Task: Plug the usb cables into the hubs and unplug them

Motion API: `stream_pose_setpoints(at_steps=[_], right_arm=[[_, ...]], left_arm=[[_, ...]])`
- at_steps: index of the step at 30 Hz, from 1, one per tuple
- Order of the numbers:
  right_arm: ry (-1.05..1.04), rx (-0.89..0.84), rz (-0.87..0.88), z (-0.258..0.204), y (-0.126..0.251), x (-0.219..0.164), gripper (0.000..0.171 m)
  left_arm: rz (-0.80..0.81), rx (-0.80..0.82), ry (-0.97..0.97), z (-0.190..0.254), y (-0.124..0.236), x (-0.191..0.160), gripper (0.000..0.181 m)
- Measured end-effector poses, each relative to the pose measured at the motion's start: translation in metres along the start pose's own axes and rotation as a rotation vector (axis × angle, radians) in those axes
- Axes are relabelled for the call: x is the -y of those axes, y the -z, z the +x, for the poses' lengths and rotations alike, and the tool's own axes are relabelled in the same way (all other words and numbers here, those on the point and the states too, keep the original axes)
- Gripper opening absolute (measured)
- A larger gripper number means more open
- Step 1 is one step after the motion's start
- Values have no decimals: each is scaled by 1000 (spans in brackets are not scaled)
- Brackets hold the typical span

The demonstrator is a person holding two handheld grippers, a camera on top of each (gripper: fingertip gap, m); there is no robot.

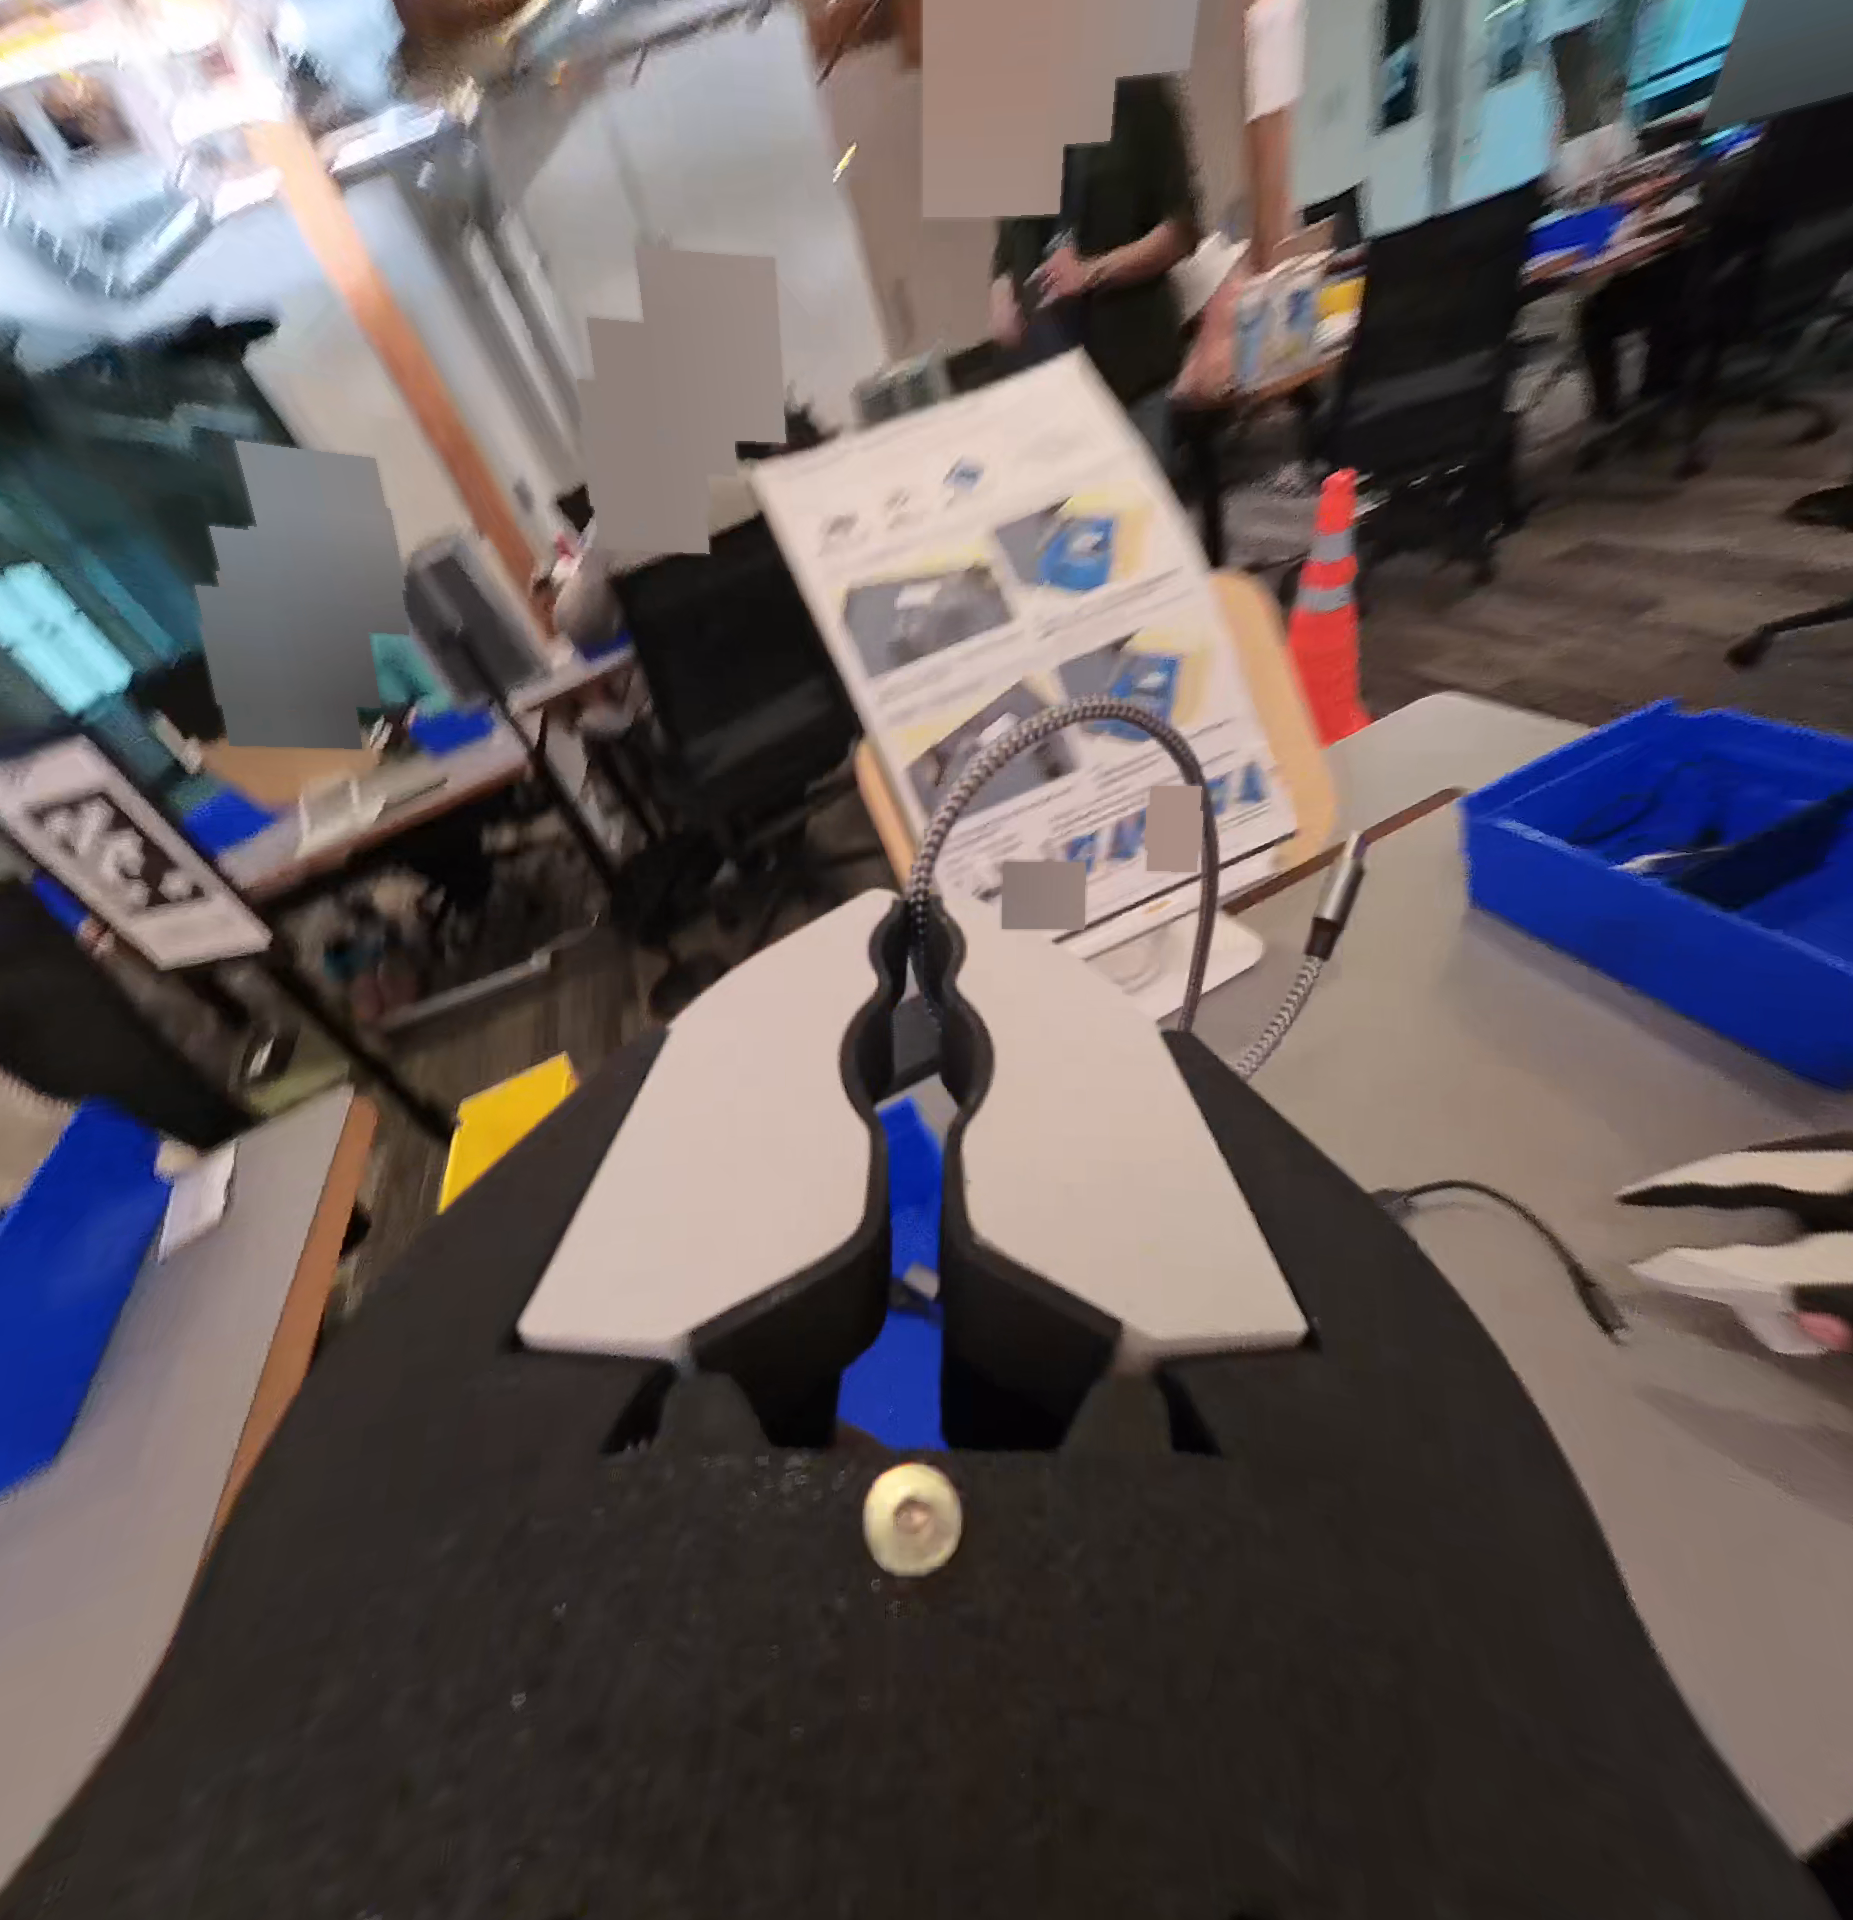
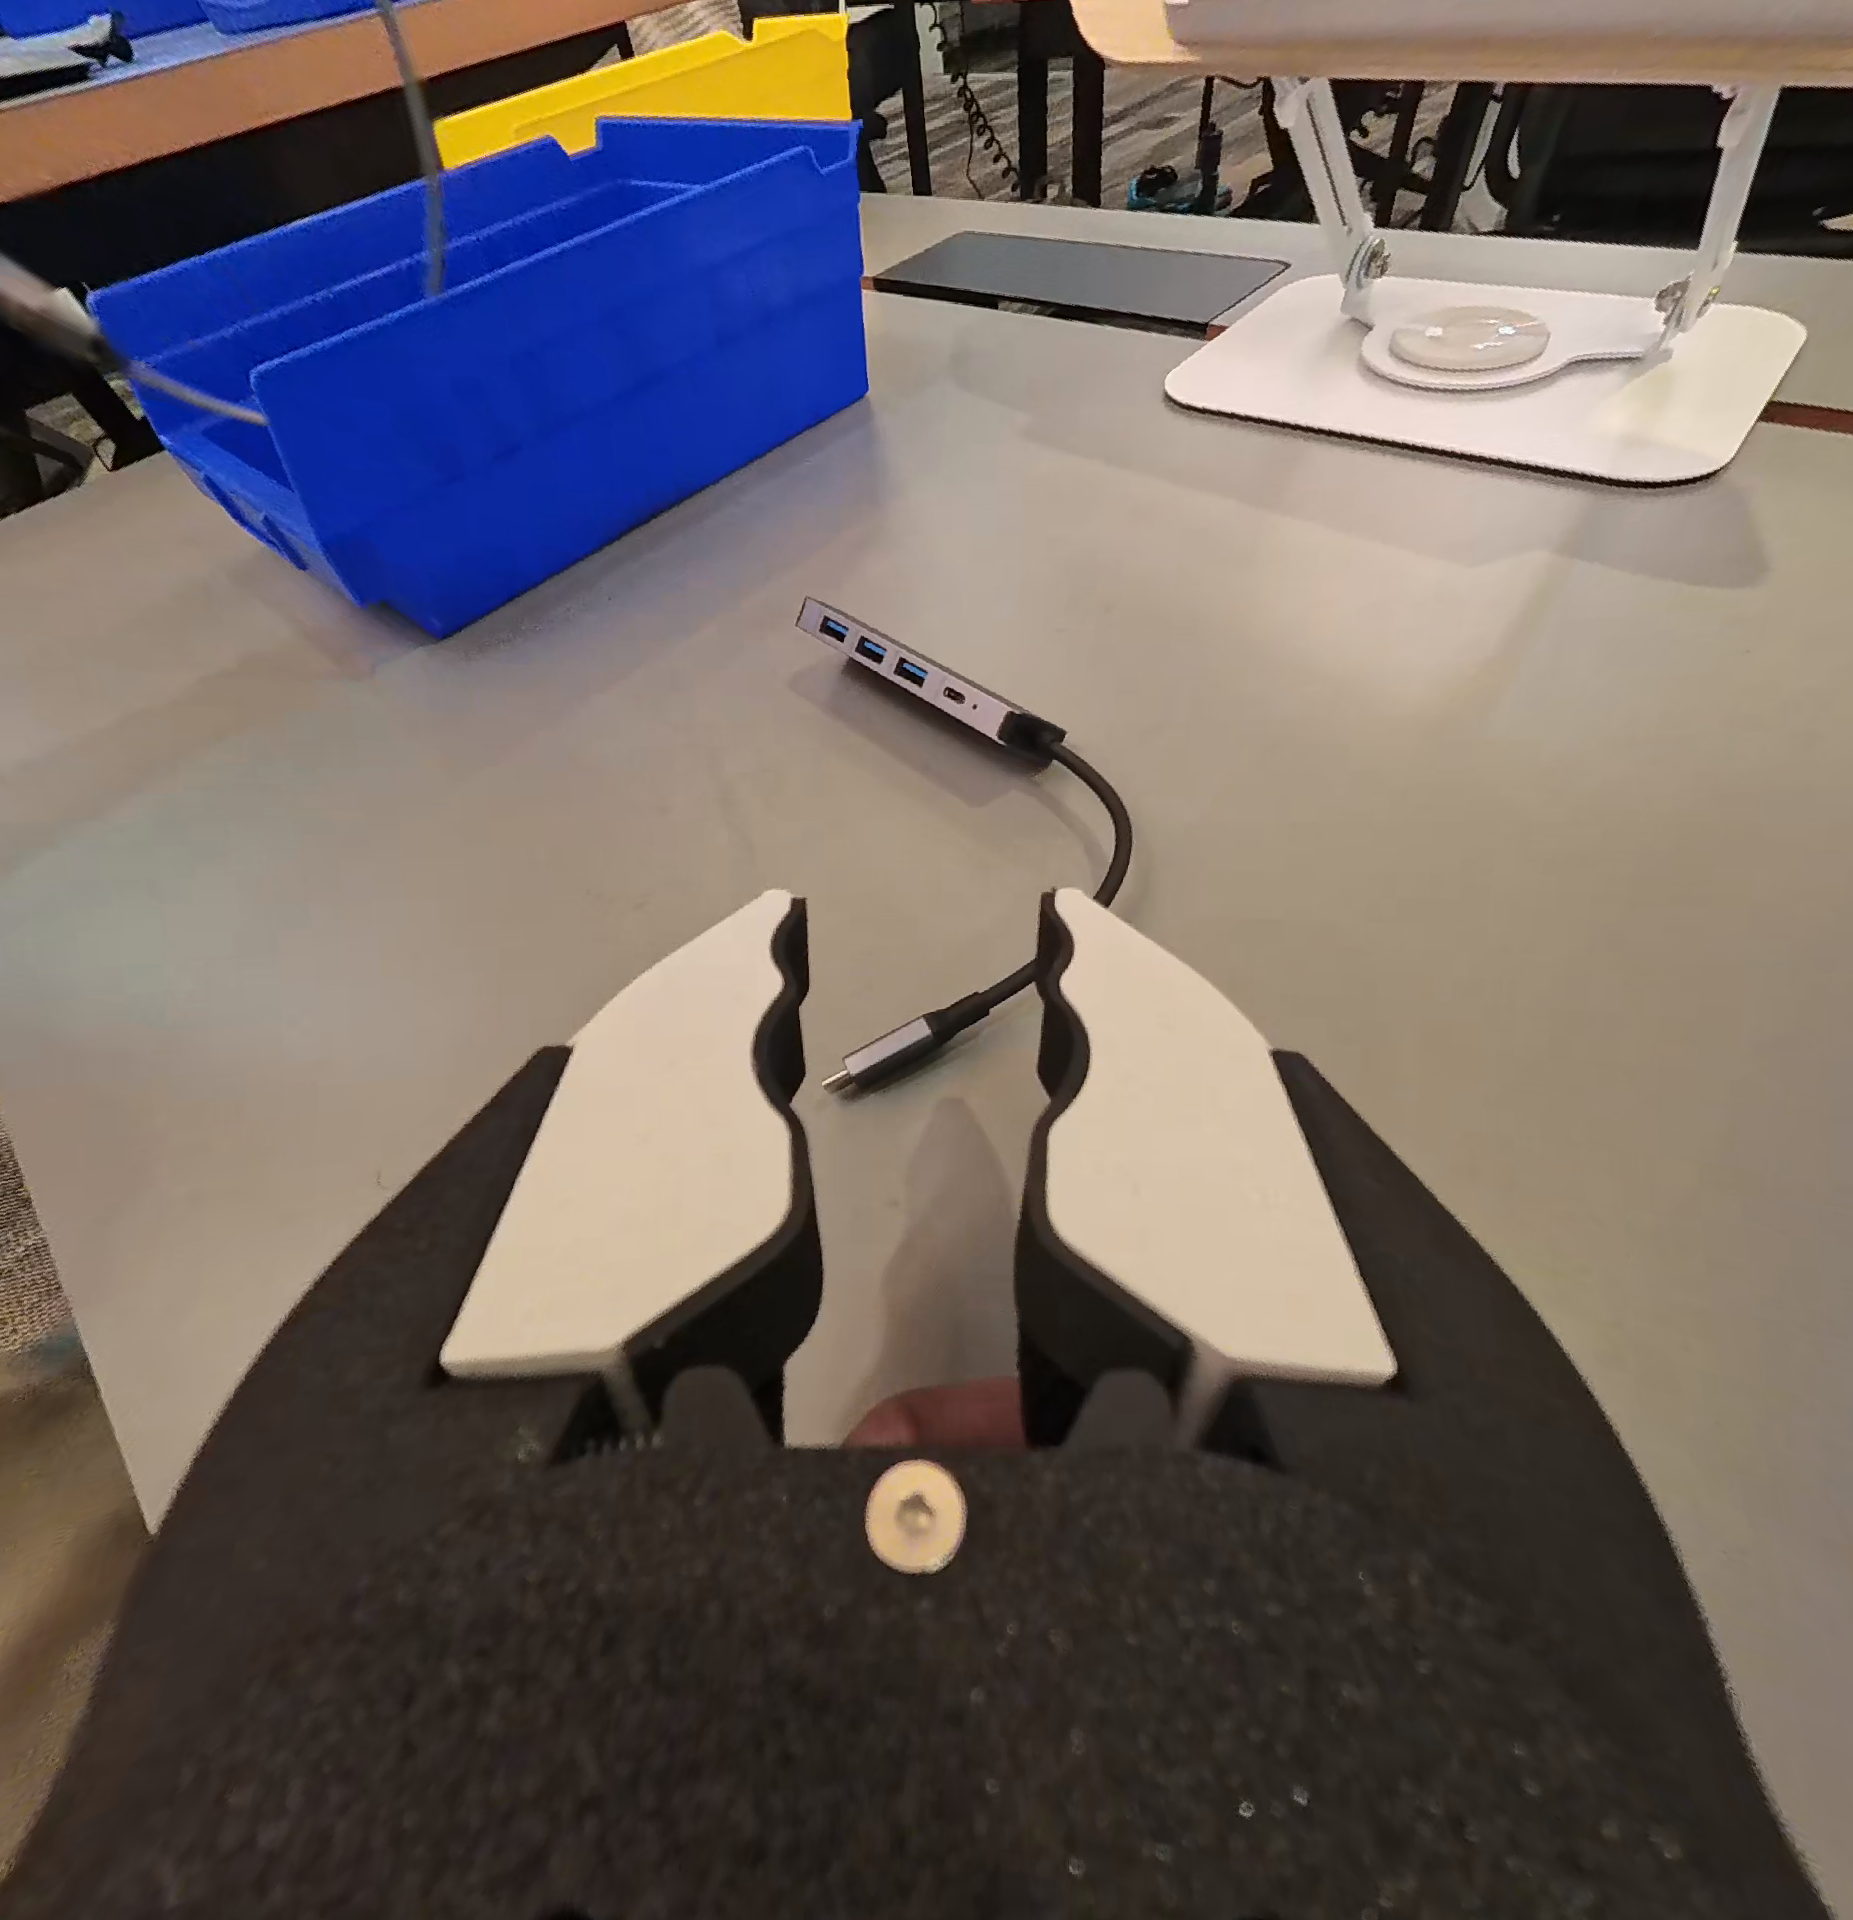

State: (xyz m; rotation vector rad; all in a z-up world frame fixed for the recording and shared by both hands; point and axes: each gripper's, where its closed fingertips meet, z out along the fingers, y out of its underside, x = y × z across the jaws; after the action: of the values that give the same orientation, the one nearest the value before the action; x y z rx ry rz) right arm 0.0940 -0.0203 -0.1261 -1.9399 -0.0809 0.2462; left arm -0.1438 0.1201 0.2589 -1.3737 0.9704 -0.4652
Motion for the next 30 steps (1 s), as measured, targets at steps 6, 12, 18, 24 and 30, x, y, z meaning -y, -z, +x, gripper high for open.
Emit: stream_pose_setpoints(at_steps=[6,12,18,24,30], right_arm=[[2,0,4,-2,1,0,41],[-2,-1,10,-2,3,0,41],[-23,-1,20,1,5,1,40],[-19,-3,6,0,3,-1,40],[-10,-6,-14,0,1,-3,40]], left_arm=[[29,-215,-83,85,8,27,3],[-248,-324,-64,131,-72,-82,3],[-509,-394,-134,147,-126,-210,3],[-548,-822,-82,188,-93,-246,3],[-818,-789,21,201,-83,-320,59]])
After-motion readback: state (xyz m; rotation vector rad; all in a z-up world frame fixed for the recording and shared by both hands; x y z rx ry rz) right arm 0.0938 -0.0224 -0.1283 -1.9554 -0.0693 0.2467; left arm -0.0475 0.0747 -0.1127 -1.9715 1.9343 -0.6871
